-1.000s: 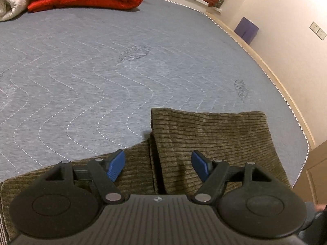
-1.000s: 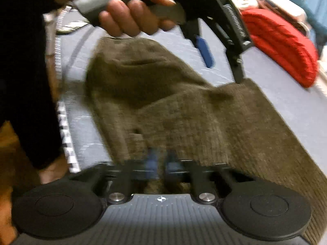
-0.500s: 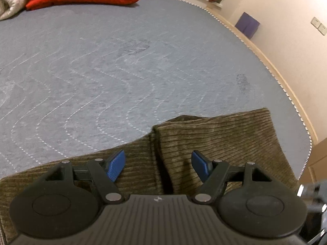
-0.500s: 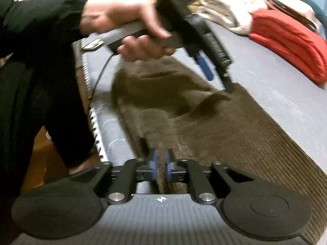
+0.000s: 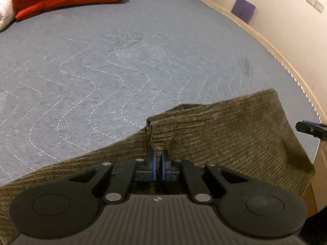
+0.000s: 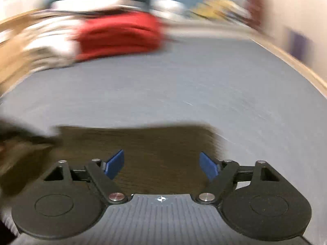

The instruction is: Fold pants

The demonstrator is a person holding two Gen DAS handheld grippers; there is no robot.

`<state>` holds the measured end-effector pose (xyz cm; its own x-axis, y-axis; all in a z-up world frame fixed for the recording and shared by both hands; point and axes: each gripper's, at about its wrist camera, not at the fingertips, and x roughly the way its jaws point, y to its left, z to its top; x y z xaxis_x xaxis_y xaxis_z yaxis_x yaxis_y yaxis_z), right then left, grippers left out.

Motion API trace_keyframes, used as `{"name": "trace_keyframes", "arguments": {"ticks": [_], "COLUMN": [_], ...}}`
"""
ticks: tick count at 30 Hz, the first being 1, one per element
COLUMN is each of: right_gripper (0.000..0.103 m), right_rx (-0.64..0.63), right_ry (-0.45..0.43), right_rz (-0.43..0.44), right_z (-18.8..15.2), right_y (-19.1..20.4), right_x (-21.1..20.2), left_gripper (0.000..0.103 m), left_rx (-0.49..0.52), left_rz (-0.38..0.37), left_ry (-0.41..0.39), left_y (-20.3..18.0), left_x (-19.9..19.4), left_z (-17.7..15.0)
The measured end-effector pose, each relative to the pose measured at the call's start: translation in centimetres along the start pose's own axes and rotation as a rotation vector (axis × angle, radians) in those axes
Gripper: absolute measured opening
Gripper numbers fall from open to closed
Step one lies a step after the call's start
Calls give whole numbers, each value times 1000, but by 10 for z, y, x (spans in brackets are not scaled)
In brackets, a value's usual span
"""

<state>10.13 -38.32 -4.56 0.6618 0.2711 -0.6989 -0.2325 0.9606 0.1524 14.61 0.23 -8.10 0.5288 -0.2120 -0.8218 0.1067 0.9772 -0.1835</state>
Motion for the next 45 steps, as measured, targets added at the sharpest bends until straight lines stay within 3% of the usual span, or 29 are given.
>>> {"name": "trace_keyframes", "arguments": {"ticks": [2,4,5,10,13,16,17,19,20,22,25,27,30,35,39,45], "right_gripper": [84,84,84,84,83,80,78,63,60,42,25,22,20,20,20,19], "right_rx": [146,241,276,310,259,221,213,214,207,203,219,140,-21,-284,-458,-669], "right_ry": [86,142,165,230,244,258,257,264,262,257,226,171,58,-84,-134,-145], "right_rz": [-12,-1,13,42,49,40,40,64,60,64,92,94,145,304,345,393], "right_z": [-7,-14,-18,-36,-40,-43,-46,-47,-46,-42,-34,-26,-17,-22,-39,-66], "right_y": [-29,-48,-55,-60,-52,-44,-41,-40,-39,-38,-34,-16,24,113,173,242], "right_x": [12,22,25,32,31,30,28,22,20,17,2,-17,-49,-95,-103,-98], "left_gripper": [12,29,32,35,35,39,39,42,45,63,73,83,85,89,89,90], "left_rx": [65,138,177,311,332,330,326,329,329,314,266,202,92,-46,-116,-150], "left_rz": [55,105,119,61,36,97,97,106,104,80,33,-35,-212,-466,-494,-396], "left_ry": [-48,-120,-162,-242,-196,9,4,-1,-14,-51,-103,-156,-242,-266,-212,-165], "left_y": [-12,-27,-34,-62,-68,-64,-63,-67,-69,-73,-77,-75,-74,-73,-60,-27], "left_x": [-6,-16,-22,-31,-17,20,22,20,16,5,-11,-27,-54,-84,-85,-88], "left_z": [-3,-7,-9,-15,-16,-18,-18,-16,-14,-14,-8,-3,6,22,20,9]}}
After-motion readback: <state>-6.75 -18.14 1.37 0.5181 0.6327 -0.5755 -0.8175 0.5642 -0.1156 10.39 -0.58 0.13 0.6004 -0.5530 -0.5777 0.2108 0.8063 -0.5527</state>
